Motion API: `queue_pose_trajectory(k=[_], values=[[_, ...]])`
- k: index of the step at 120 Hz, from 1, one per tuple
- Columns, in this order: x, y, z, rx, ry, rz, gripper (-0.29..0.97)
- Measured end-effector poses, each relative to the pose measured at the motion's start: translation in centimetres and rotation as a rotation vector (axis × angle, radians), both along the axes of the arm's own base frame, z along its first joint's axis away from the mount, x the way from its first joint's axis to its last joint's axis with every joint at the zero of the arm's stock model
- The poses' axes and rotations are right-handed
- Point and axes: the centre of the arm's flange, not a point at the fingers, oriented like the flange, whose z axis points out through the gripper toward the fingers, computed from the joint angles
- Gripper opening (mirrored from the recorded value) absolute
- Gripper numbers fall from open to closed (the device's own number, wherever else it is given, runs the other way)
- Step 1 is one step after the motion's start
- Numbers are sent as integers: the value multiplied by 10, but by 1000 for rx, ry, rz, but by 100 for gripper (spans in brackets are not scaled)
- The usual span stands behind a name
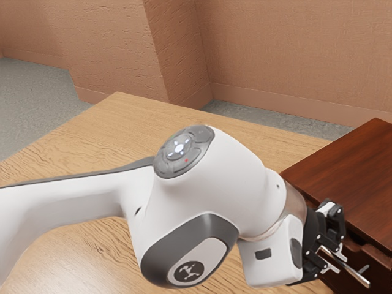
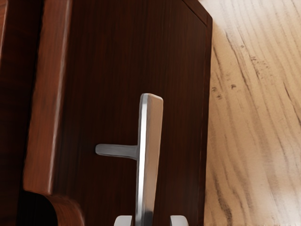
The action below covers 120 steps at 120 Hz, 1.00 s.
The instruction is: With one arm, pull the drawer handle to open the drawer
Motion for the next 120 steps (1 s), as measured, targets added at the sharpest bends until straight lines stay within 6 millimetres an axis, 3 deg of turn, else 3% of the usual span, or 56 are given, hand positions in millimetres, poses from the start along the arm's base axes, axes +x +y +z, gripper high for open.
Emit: queue_pose_trajectory(k=[120], values=[[-51, 13, 2, 34, -22, 19, -1]])
